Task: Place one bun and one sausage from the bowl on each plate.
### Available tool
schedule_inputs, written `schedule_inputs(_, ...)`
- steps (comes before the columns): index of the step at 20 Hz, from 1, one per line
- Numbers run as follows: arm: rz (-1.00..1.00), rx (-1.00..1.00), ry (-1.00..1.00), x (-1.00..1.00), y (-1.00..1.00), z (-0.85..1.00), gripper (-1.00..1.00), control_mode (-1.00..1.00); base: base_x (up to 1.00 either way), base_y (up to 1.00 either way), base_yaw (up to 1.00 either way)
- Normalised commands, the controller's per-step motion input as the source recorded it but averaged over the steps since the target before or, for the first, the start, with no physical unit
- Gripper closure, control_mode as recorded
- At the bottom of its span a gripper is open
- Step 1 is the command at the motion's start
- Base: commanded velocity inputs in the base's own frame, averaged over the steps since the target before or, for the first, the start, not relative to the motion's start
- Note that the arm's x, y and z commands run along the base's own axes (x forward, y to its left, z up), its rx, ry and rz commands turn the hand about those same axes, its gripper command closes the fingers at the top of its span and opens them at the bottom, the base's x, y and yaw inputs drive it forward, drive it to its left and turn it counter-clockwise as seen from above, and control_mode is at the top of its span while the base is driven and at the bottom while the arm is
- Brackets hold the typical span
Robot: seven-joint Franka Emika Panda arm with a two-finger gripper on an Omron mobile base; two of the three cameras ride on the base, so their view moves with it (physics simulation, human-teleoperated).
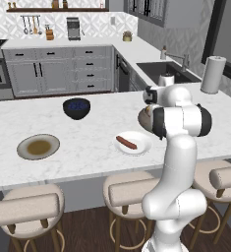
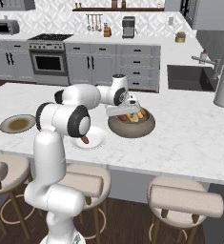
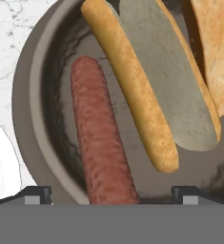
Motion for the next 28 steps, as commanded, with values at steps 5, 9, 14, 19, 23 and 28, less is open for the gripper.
schedule_inputs(5, 0.0, 0.0, 0.01, -0.03, 0.0, -0.14, -1.0, -1.0, 0.0, 0.0, 0.0)
schedule_inputs(9, 0.0, 0.0, 0.0, -0.1, 0.0, 0.0, -1.0, -1.0, 0.0, 0.0, 0.0)
schedule_inputs(14, 0.0, 0.0, 0.0, -0.12, 0.0, 0.0, -1.0, -1.0, 0.0, 0.0, 0.0)
schedule_inputs(19, 0.0, 0.0, 0.0, 0.29, 0.0, -0.09, -1.0, -1.0, 0.0, 0.0, 0.0)
schedule_inputs(23, 0.0, 0.0, 0.0, 0.59, 0.0, 0.0, -1.0, -1.0, 0.0, 0.0, 0.0)
schedule_inputs(28, 0.0, 0.0, 0.0, 0.0, 0.0, 0.0, 1.0, -1.0, 0.0, 0.0, 0.0)
